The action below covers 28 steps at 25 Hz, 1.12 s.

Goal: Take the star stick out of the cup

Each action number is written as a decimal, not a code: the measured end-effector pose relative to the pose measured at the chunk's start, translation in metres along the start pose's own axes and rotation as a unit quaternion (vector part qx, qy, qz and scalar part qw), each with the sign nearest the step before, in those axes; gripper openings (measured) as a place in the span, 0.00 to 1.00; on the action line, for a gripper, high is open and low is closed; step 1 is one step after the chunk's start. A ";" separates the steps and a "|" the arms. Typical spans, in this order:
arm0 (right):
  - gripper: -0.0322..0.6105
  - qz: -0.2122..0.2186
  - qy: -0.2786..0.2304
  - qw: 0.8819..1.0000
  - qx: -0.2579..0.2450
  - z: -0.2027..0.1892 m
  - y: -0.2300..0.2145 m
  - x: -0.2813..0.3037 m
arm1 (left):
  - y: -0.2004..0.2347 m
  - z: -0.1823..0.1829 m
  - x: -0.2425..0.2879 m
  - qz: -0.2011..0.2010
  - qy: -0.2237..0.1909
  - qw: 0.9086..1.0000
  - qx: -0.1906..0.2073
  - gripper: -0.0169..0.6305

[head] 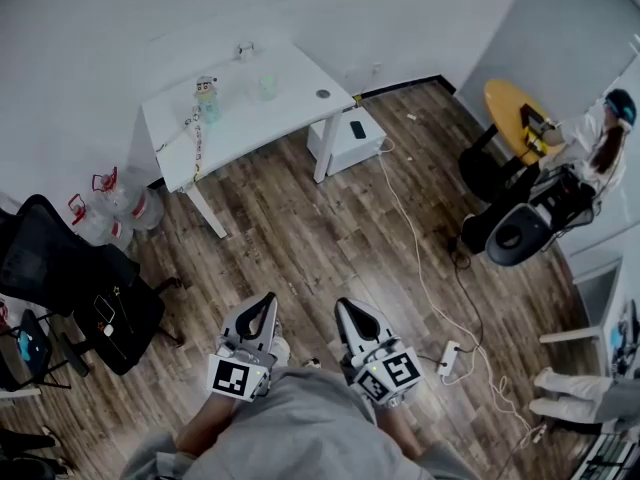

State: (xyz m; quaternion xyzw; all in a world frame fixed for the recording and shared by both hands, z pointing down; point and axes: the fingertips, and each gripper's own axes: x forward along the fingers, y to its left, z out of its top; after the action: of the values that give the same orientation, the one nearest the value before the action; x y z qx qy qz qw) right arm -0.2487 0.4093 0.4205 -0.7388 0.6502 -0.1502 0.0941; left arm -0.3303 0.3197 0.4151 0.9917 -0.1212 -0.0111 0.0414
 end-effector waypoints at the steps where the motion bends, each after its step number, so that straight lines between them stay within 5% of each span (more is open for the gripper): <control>1: 0.11 -0.001 0.002 1.000 0.000 0.000 -0.002 0.008 | 0.007 0.000 0.005 -0.001 0.001 1.000 0.000 0.07; 16: 0.11 -0.021 -0.007 1.000 0.001 0.008 -0.010 0.117 | 0.104 0.002 0.051 -0.017 -0.001 1.000 -0.001 0.07; 28: 0.11 -0.020 0.005 1.000 -0.003 0.013 -0.010 0.153 | 0.142 0.003 0.061 -0.005 -0.008 1.000 -0.011 0.07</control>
State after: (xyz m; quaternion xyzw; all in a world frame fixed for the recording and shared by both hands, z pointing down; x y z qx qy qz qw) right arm -0.2177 0.2586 0.4265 -0.7512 0.6361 -0.1538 0.0853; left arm -0.3049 0.1672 0.4234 0.9917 -0.1162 -0.0205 0.0515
